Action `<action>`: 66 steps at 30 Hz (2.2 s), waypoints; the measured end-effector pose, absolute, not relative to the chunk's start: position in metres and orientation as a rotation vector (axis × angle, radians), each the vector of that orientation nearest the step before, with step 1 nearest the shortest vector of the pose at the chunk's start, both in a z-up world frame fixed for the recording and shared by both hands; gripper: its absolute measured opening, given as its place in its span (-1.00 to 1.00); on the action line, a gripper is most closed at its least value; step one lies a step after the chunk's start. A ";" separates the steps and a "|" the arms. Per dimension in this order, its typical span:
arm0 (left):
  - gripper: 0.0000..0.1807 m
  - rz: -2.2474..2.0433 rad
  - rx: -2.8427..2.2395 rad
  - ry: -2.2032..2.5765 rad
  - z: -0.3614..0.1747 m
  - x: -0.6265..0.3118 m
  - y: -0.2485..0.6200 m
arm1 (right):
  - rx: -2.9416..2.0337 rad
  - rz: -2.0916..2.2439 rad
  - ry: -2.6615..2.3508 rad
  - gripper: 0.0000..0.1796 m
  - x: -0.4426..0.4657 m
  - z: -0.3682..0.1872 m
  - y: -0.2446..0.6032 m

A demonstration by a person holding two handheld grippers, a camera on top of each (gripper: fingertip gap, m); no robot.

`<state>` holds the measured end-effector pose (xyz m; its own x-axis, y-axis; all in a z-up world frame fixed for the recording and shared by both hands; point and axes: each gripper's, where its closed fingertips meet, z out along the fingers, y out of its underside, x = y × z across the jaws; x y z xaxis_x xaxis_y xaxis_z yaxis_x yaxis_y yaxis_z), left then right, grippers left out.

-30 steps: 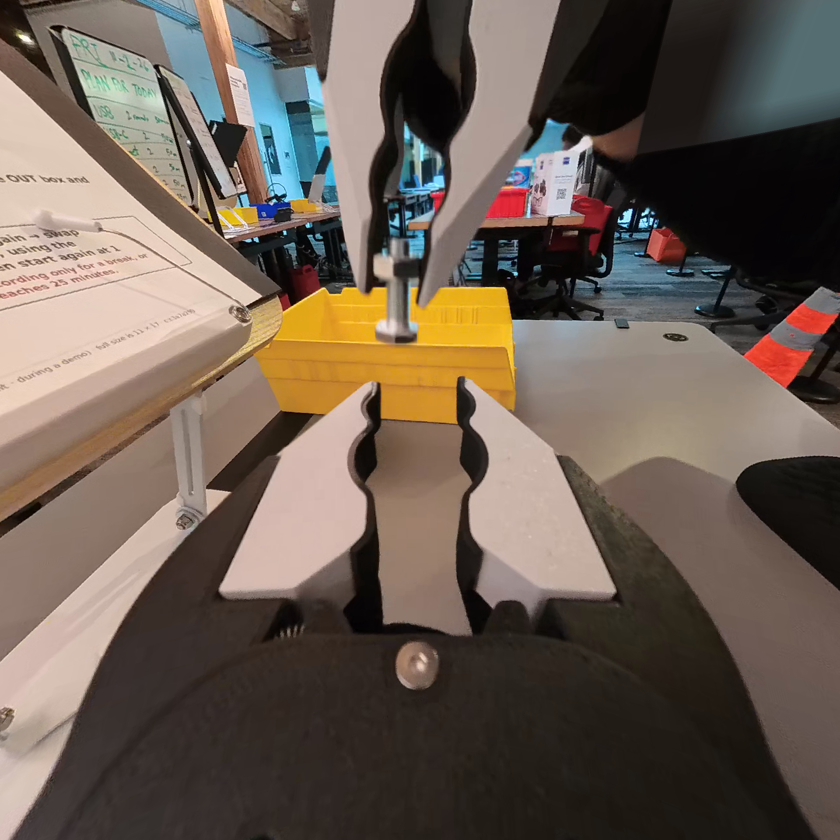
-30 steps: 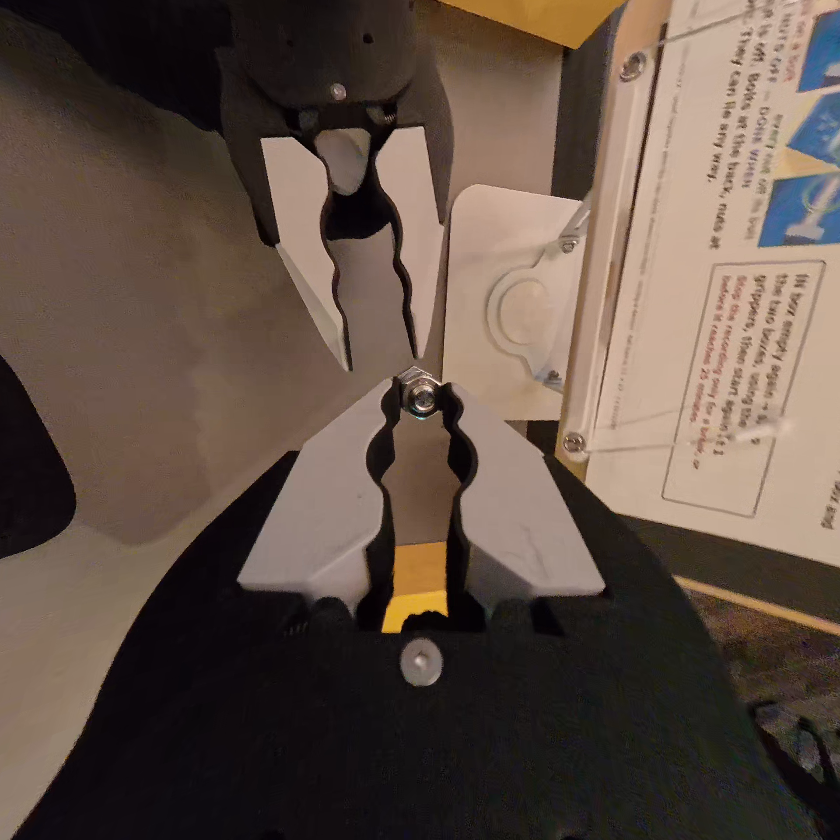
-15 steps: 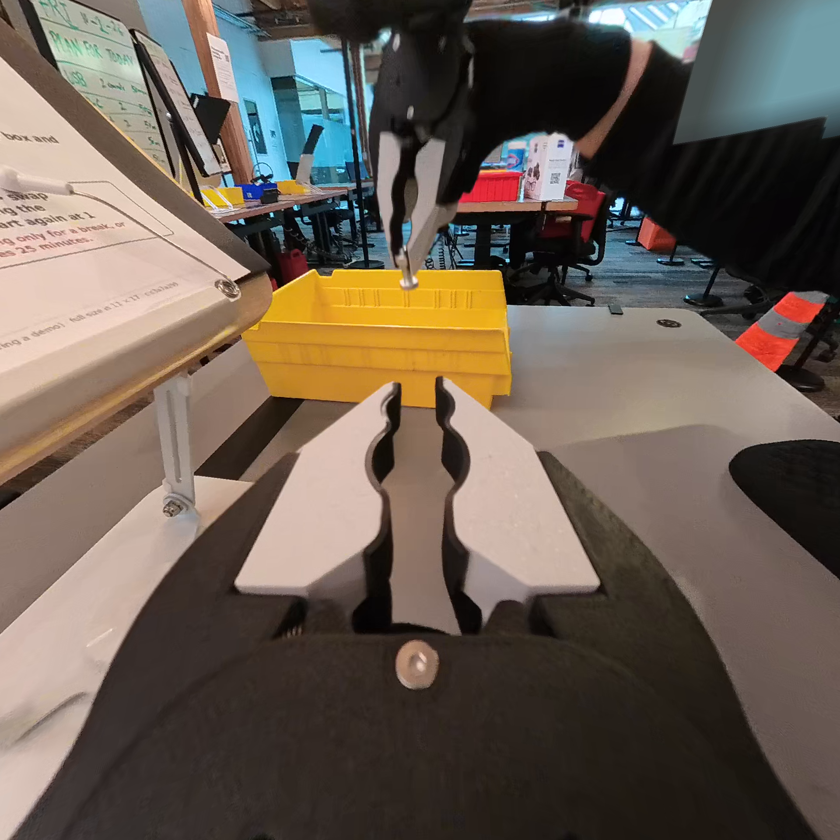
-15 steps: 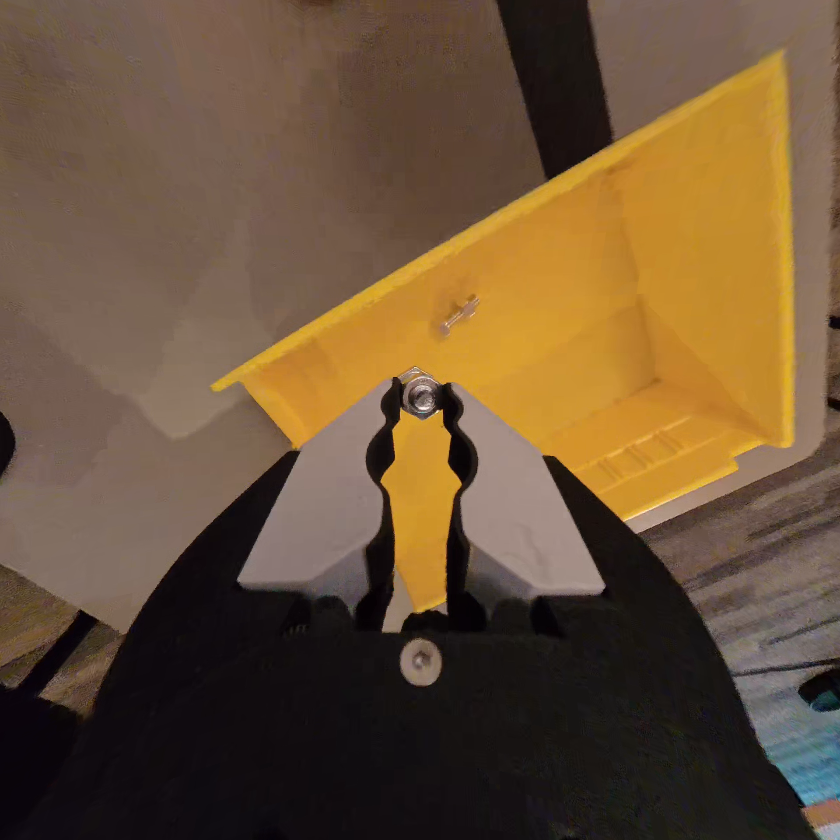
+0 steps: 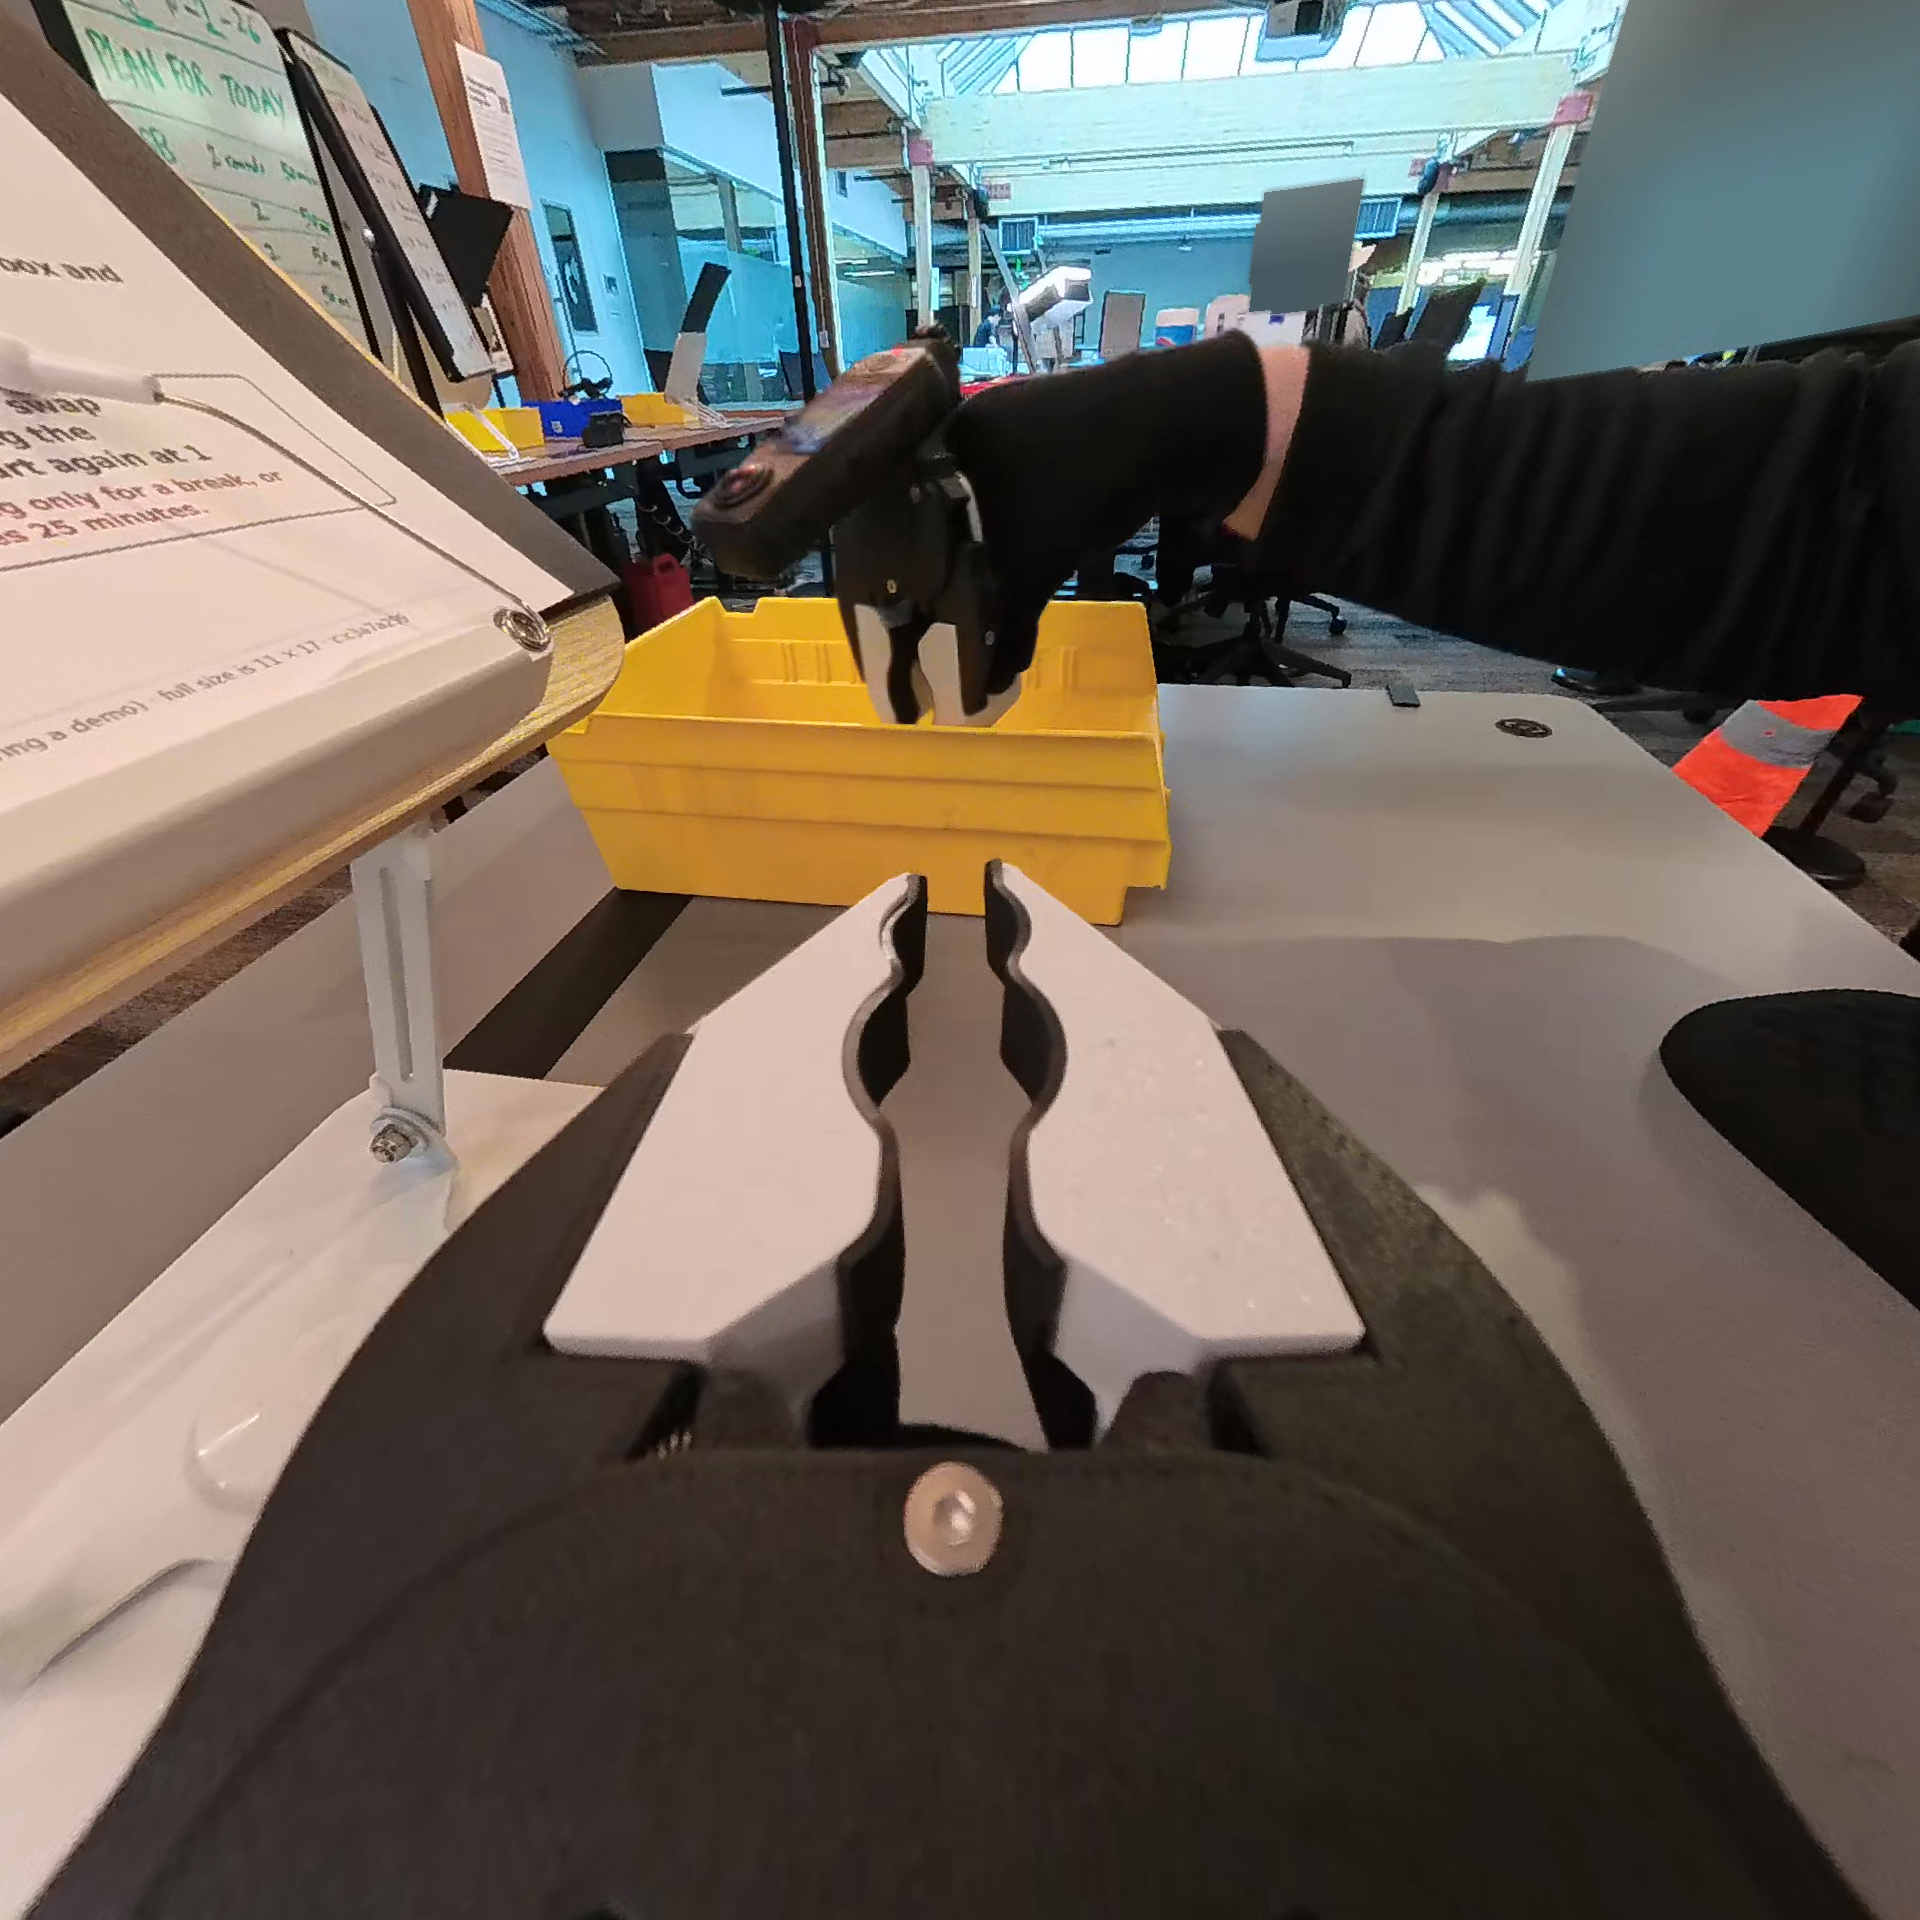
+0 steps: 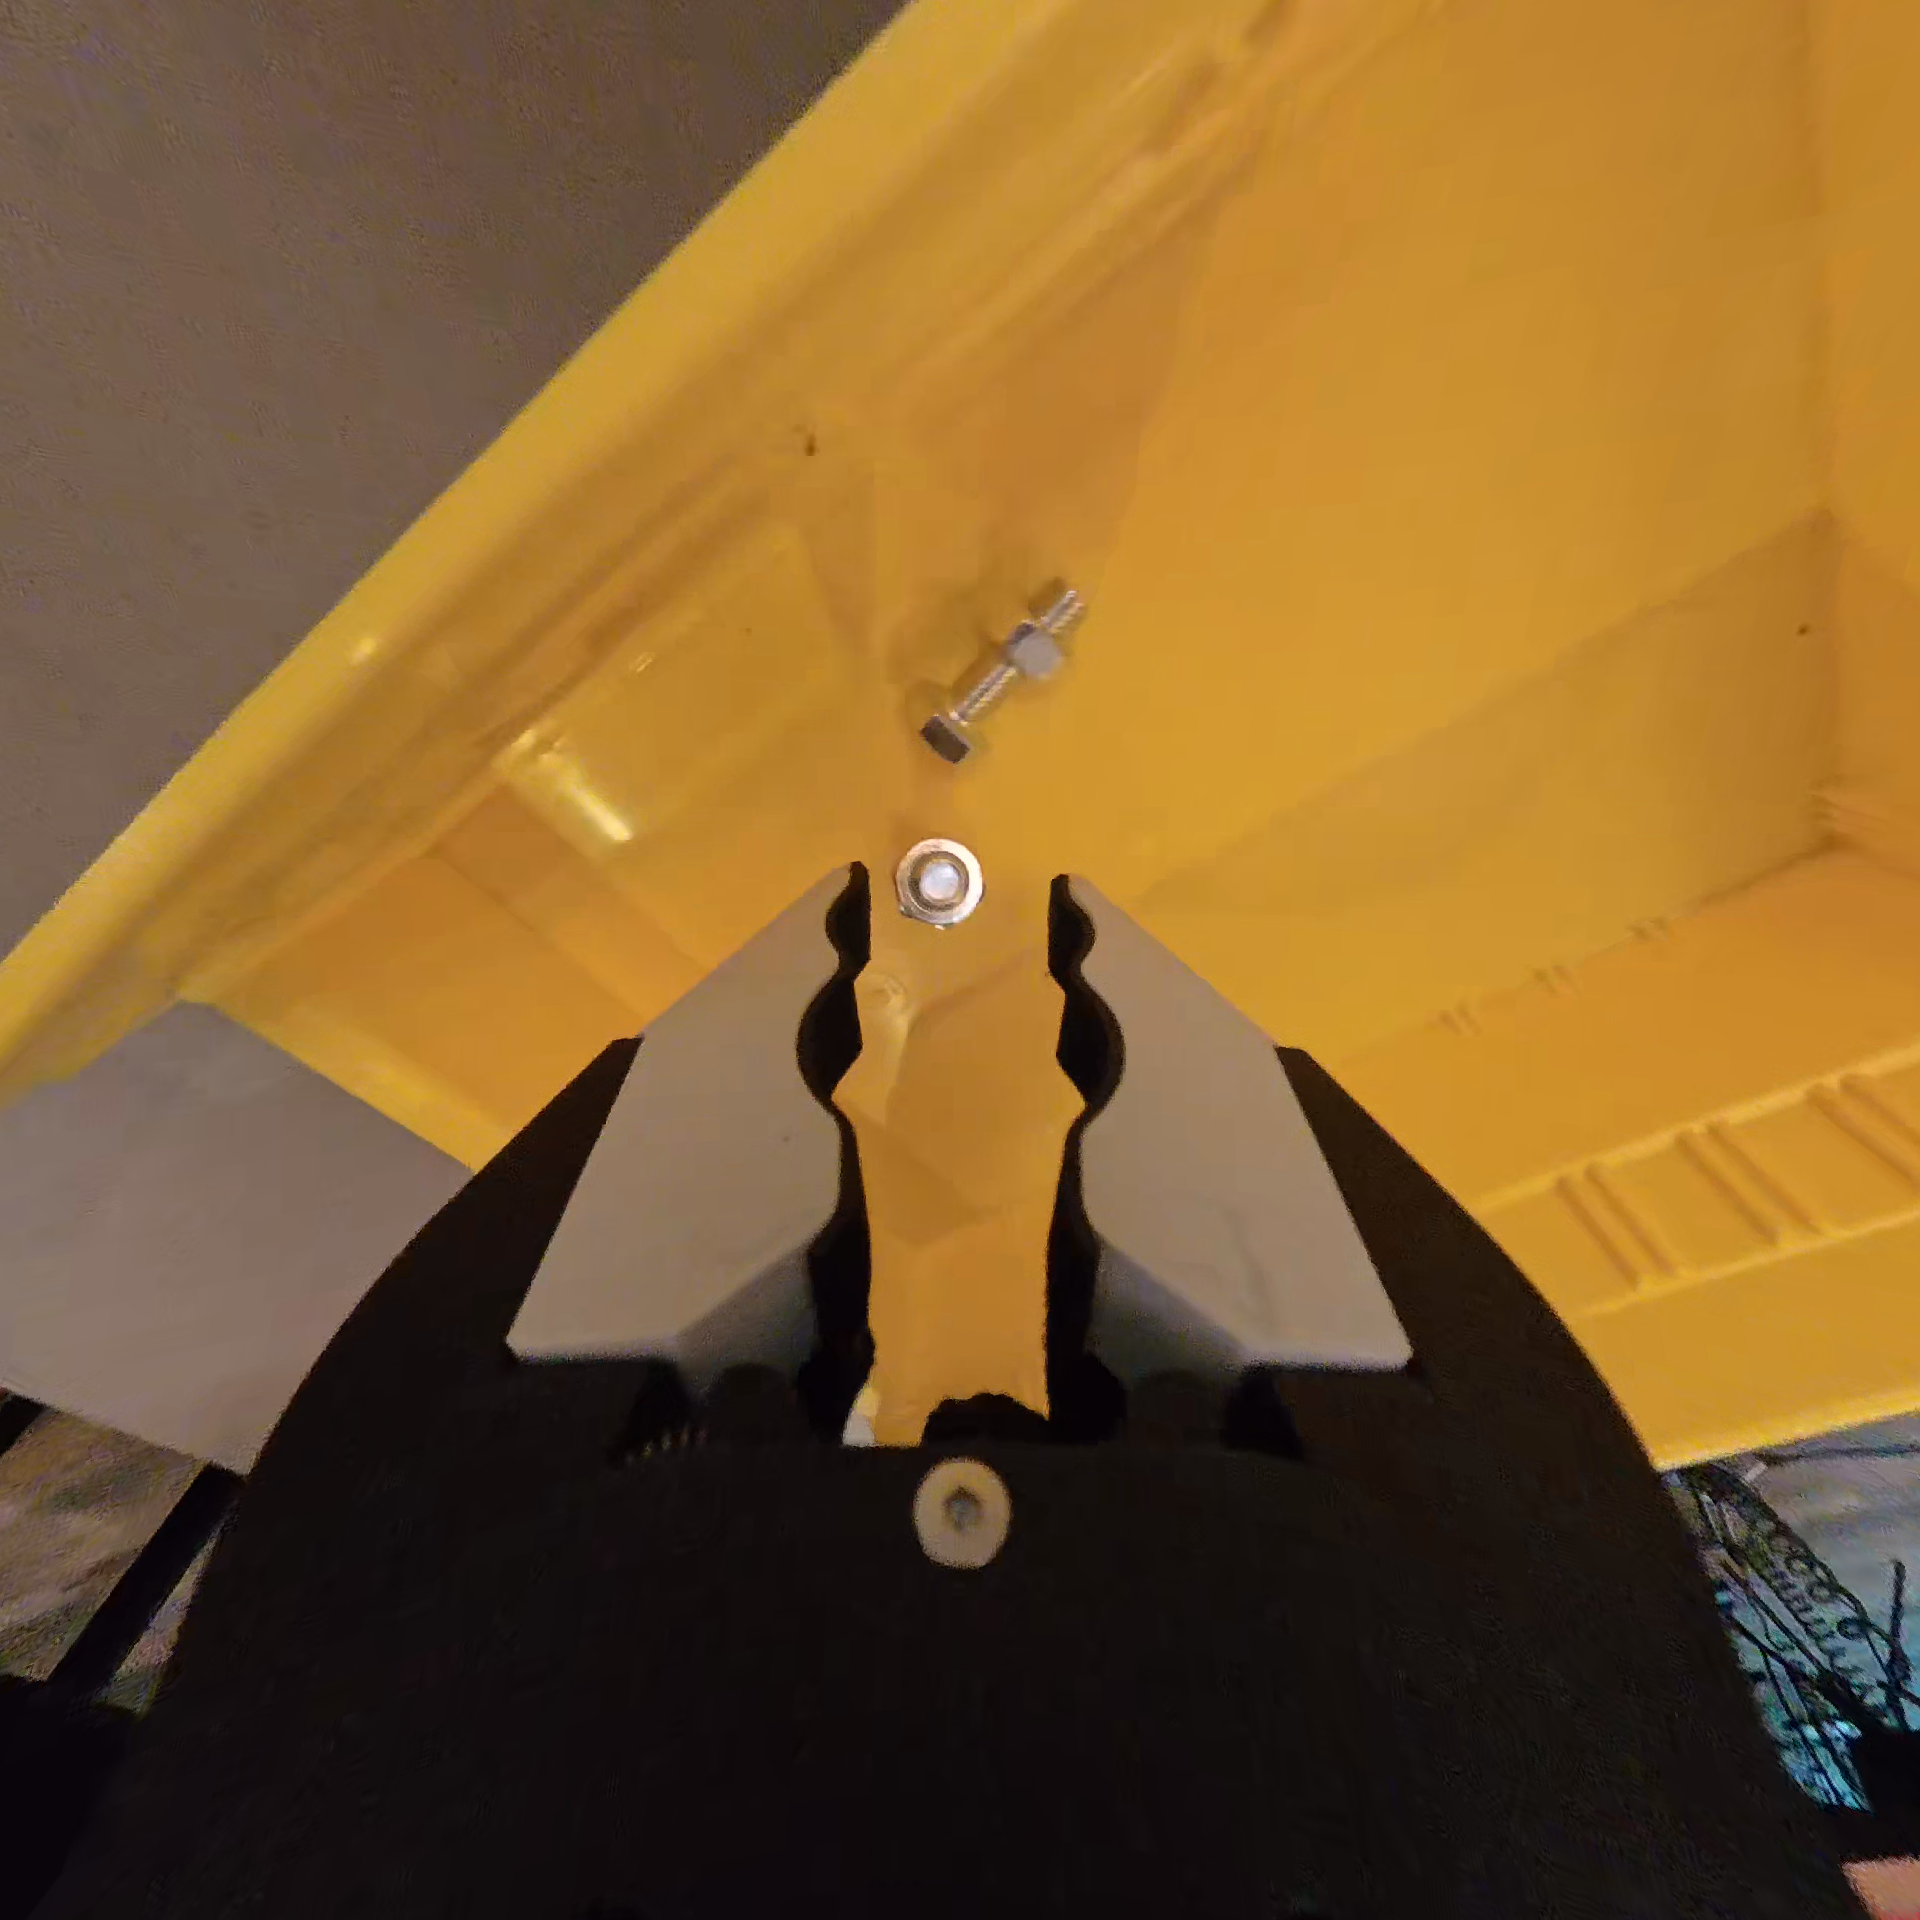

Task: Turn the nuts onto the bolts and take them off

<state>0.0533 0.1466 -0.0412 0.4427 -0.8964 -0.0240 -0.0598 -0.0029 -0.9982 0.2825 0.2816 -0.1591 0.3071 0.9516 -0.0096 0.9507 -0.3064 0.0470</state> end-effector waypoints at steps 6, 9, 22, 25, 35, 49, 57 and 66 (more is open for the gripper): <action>-0.88 -0.783 -1.432 0.912 -0.042 0.054 0.148 | 2.686 0.214 1.898 -0.60 0.264 -0.098 0.305; -0.87 -0.657 -1.474 0.904 -0.047 0.050 0.158 | 2.801 0.181 2.085 -0.62 0.220 -0.034 0.296; -0.79 -0.332 -1.740 0.734 -0.084 0.005 0.203 | 2.789 -0.583 2.812 -0.59 0.033 0.084 0.175; -0.78 -0.307 -1.758 0.719 -0.086 -0.002 0.207 | 2.796 -0.820 2.789 -0.59 0.015 0.090 0.170; -0.77 -0.297 -1.776 0.702 -0.088 -0.005 0.212 | 2.780 -1.084 2.756 -0.60 0.010 0.064 0.165; -0.70 -0.030 -1.737 0.650 0.035 -0.095 0.186 | 2.817 -1.166 2.726 -0.61 0.030 0.067 0.176; -0.74 0.186 -2.344 0.758 -0.033 -0.281 0.168 | 2.849 -1.155 2.635 -0.61 0.036 0.049 0.192; -0.44 -0.073 -2.923 0.568 -0.145 -0.350 0.154 | 2.814 -1.074 2.625 -0.60 0.029 0.029 0.198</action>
